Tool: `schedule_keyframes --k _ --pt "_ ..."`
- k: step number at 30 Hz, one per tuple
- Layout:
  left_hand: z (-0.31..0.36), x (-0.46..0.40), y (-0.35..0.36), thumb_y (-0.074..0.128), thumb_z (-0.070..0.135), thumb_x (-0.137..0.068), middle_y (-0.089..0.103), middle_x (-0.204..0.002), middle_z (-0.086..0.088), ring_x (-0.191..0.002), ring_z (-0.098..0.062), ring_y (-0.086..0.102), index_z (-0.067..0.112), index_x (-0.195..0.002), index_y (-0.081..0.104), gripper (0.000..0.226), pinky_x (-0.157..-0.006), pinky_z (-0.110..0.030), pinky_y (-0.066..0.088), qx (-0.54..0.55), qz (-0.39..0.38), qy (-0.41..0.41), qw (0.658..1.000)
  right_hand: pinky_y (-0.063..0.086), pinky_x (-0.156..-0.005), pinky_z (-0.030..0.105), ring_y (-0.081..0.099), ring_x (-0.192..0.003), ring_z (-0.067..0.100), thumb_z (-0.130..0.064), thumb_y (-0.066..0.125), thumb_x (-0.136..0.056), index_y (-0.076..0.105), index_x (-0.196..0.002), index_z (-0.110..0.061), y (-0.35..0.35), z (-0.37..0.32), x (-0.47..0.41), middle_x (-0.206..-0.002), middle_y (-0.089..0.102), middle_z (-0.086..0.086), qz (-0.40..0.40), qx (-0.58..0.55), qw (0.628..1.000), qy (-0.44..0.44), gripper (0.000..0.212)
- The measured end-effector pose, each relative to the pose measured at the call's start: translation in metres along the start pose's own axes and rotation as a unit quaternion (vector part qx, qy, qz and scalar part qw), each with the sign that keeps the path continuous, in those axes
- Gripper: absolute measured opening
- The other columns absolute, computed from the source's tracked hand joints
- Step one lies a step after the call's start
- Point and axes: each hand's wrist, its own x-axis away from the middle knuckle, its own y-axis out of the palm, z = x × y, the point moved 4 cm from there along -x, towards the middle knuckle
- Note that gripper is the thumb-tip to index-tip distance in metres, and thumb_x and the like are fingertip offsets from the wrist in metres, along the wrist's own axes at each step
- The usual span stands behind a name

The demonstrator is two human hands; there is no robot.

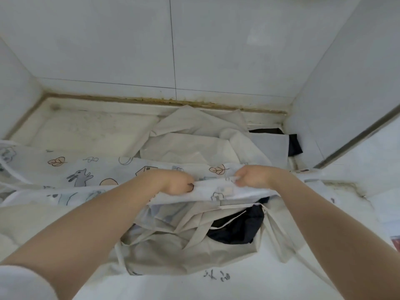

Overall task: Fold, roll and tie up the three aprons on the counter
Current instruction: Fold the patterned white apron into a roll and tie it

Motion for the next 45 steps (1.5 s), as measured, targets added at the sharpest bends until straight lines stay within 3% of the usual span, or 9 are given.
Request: schedule_keyframes --k 5,11,22,27,30,33,38,42,45 --pt "-0.01 -0.024 -0.02 0.031 0.017 -0.101 0.054 -0.125 -0.016 -0.112 -0.029 0.05 0.001 -0.114 0.053 0.03 -0.078 -0.026 0.031 0.019 0.098 -0.009 0.995 0.037 -0.084 0.028 0.052 -0.107 0.028 -0.021 0.036 -0.099 0.057 -0.111 0.0 0.0 0.005 -0.027 -0.119 0.053 0.016 0.177 0.018 0.984 0.008 0.032" --pt "-0.024 -0.048 -0.029 0.037 0.031 -0.1 0.023 -0.15 -0.005 -0.136 -0.027 0.022 0.016 -0.126 0.055 0.035 -0.11 -0.033 0.018 -0.076 0.279 0.018 0.957 0.036 -0.082 0.031 0.052 -0.102 0.028 -0.022 0.033 -0.102 0.046 -0.128 -0.008 -0.002 0.017 -0.044 -0.118 0.057 0.015 0.169 -0.022 0.985 -0.009 0.032" --pt "-0.031 -0.061 -0.038 0.024 0.034 -0.103 0.057 -0.105 -0.01 -0.091 -0.028 0.056 0.009 -0.113 0.045 0.034 -0.069 -0.033 0.041 -0.147 0.281 0.038 0.948 0.038 -0.074 0.028 0.048 -0.088 0.023 -0.022 0.045 -0.09 0.044 -0.07 -0.015 -0.014 0.03 -0.055 -0.082 0.05 0.001 0.127 0.075 0.986 0.076 0.021" --pt "-0.043 -0.055 -0.025 0.02 0.036 -0.103 0.052 -0.113 -0.009 -0.093 -0.029 0.056 0.009 -0.12 0.044 0.04 -0.064 -0.031 0.036 -0.199 0.284 0.029 0.937 0.039 -0.076 0.027 0.049 -0.09 0.022 -0.01 0.042 -0.084 0.056 -0.091 -0.014 -0.01 0.047 -0.032 -0.096 0.055 0.001 0.098 0.02 0.99 0.102 0.017" --pt "-0.039 -0.056 -0.019 0.014 0.038 -0.1 0.048 -0.125 -0.012 -0.107 -0.029 0.051 0.008 -0.125 0.046 0.051 -0.083 -0.036 0.042 -0.221 0.29 -0.02 0.931 0.031 -0.058 0.023 0.046 -0.081 0.019 -0.006 0.04 -0.086 0.05 -0.08 -0.015 -0.011 0.052 -0.023 -0.083 0.048 -0.001 0.062 -0.027 0.992 0.108 0.014" --pt "0.006 -0.059 -0.02 0.044 0.021 -0.089 0.033 -0.134 -0.013 -0.123 -0.029 0.033 0.007 -0.128 0.039 0.041 -0.099 -0.038 0.026 -0.2 0.307 -0.06 0.929 0.029 -0.057 0.024 0.045 -0.075 0.017 -0.005 0.039 -0.087 0.044 -0.068 -0.017 -0.007 0.055 -0.025 -0.076 0.045 -0.002 0.053 -0.051 0.992 0.106 0.023" --pt "0.103 -0.08 -0.01 0.045 0.033 -0.092 0.044 -0.126 -0.005 -0.119 -0.024 0.039 0.015 -0.123 0.045 0.036 -0.093 -0.036 0.026 -0.063 0.284 0.134 0.947 0.034 -0.076 0.026 0.052 -0.098 0.024 -0.015 0.039 -0.093 0.057 -0.116 -0.011 0.001 0.05 -0.02 -0.114 0.058 0.011 0.059 0.002 0.997 0.047 0.03" --pt "0.101 -0.097 -0.007 0.036 0.028 -0.099 0.049 -0.128 -0.005 -0.122 -0.024 0.039 0.011 -0.116 0.05 0.028 -0.097 -0.036 0.027 -0.022 0.229 0.096 0.968 0.036 -0.061 0.027 0.052 -0.082 0.023 -0.006 0.046 -0.083 0.045 -0.064 -0.017 0.009 0.071 -0.014 -0.077 0.051 0.001 0.093 0.018 0.995 0.033 0.022" --pt "0.108 -0.098 -0.011 0.036 0.027 -0.1 0.05 -0.129 -0.009 -0.121 -0.028 0.042 0.008 -0.117 0.052 0.03 -0.097 -0.034 0.03 -0.027 0.202 0.092 0.975 0.036 -0.066 0.027 0.05 -0.078 0.021 -0.009 0.049 -0.083 0.04 -0.058 -0.019 0.008 0.095 0.006 -0.073 0.049 0.0 0.101 0.033 0.994 0.038 0.028"
